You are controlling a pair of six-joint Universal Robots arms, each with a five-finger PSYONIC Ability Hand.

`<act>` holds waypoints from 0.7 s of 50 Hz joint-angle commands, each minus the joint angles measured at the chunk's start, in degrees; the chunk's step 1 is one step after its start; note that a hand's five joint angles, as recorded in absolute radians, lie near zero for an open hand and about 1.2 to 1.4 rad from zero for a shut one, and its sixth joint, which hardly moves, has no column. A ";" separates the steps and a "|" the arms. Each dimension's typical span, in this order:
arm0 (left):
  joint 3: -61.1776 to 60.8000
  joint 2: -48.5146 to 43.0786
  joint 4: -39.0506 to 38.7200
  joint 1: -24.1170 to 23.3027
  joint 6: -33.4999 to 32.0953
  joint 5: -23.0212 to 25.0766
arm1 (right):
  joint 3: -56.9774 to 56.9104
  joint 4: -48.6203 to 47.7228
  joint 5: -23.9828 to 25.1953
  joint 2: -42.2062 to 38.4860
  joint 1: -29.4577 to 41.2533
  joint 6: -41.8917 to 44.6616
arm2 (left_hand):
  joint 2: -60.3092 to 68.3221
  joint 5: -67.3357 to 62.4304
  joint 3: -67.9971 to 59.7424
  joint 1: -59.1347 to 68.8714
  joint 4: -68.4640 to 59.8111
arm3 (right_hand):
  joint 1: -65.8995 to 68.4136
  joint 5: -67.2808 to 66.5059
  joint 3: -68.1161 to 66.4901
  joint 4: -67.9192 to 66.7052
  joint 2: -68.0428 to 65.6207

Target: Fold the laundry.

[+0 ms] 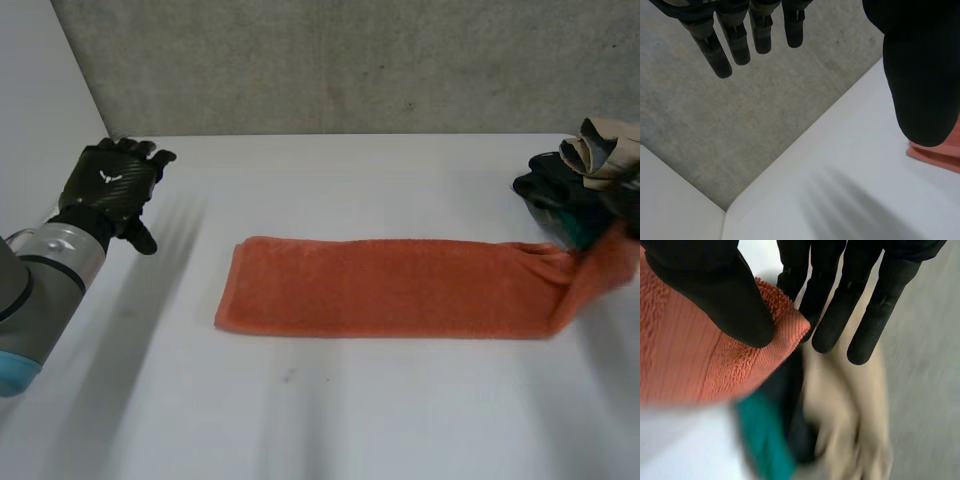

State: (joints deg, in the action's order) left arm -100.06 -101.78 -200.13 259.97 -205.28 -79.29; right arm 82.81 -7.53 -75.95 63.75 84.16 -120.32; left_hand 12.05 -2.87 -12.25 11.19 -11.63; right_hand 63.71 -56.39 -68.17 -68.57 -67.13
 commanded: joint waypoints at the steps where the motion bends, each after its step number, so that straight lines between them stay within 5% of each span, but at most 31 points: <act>1: -0.57 3.07 0.00 0.36 0.05 -0.08 | -3.00 -12.49 3.69 0.94 22.32 -3.61 | -2.05 2.87 2.25 -1.19 1.63 | 16.29 -13.61 -11.83 -11.43 -12.87; 9: -1.18 4.31 0.27 0.19 0.05 -0.08 | -8.44 -17.00 15.03 -10.72 41.67 -3.70 | -2.05 2.87 2.25 -1.19 1.63 | 16.29 -13.61 -11.83 -11.43 -12.87; 16: -1.71 4.13 0.09 -0.51 0.05 0.01 | -13.82 -15.59 16.19 -21.90 48.91 -3.61 | -2.05 2.87 2.25 -1.19 1.63 | 16.29 -13.61 -11.83 -11.43 -12.87; 19: -1.62 4.04 0.00 -0.51 0.05 0.01 | -14.35 -15.06 13.91 -22.71 49.61 -3.69 | -2.05 2.87 2.25 -1.19 1.63 | 16.29 -13.61 -11.83 -11.43 -12.87; 20: -1.54 4.04 0.00 -0.51 0.05 0.01 | -14.26 -14.71 11.03 -21.49 49.88 -4.30 | -2.05 2.87 2.25 -1.19 1.63 | -19.79 22.47 24.25 24.65 23.21; 22: -1.10 3.96 0.00 -0.86 0.05 0.01 | -13.74 -14.54 6.89 -19.46 50.05 -5.45 | -2.05 2.87 2.25 -1.19 1.63 | -53.71 56.39 58.17 58.57 57.13; 27: 0.04 3.52 -0.09 -3.06 -0.04 0.01 | -9.36 -13.14 -3.40 -13.23 47.08 -19.03 | -2.05 2.87 2.25 -1.19 1.63 | -53.71 56.39 58.17 58.57 57.13; 35: 1.45 1.67 -0.44 -6.14 -0.04 0.01 | -2.58 4.43 -3.32 -5.83 38.73 -33.66 | -2.05 2.87 2.25 -1.19 1.63 | -53.71 56.39 58.17 58.57 57.13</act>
State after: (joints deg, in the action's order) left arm -99.22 -98.79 -200.26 255.55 -205.31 -79.28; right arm 76.03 -14.60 -79.40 54.05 128.87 -145.91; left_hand 12.05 -2.87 -12.25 11.19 -11.63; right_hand 12.85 -2.55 -11.89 -12.06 -12.22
